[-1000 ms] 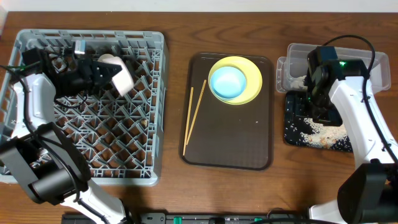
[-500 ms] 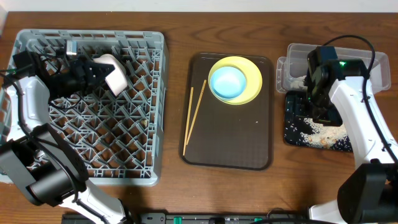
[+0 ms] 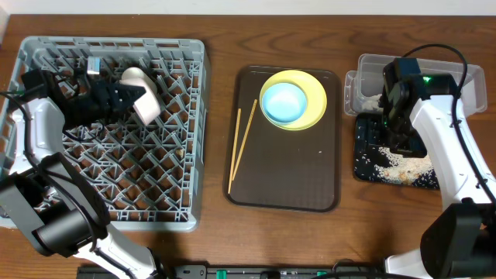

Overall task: Sort waste into correct bins and load items into the dishwasher
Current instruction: 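Carry the white bowl with the left gripper and place it in the rack, then reach the left gripper to the blue bowl on the yellow plate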

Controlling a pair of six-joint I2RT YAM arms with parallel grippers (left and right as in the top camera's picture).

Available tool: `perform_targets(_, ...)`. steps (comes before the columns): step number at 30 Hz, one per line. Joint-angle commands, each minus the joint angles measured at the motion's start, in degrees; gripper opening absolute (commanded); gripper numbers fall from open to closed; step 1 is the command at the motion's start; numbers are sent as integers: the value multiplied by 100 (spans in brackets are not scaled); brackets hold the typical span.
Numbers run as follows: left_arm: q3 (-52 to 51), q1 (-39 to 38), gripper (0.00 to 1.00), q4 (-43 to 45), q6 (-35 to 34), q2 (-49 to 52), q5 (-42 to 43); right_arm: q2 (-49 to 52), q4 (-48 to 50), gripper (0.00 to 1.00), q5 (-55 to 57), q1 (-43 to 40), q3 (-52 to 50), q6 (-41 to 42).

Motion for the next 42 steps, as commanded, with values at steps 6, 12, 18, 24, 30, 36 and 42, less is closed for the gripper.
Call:
perform_targets(6,-35,105,6,-31,160,35,-81,4,-50,99,-7,-33,11,2)
perform_targets(12,-35,232,6,-256,157,35,-717,4,-50,99,-7,-33,11,2)
perform_targets(18,-35,334,10,-511,157,33,-1001,4,-52,99,-7,-33,11,2)
perform_targets(24,-35,529,54,-1141,157,33,-1692,4,-48,99,-7,-33,11,2)
perform_targets(30,-35,750,67,-1342,-98,11,-2085,4,-52,100,-7,-33,11,2)
perform_targets(36,-33,970,69,-1510,-533,-229,-3104,4,-48,99,-4,-33,11,2)
perform_targets(42,-33,977,69,-1534,-658,-855,-3117,4,-33,99,-4,-33,11,2)
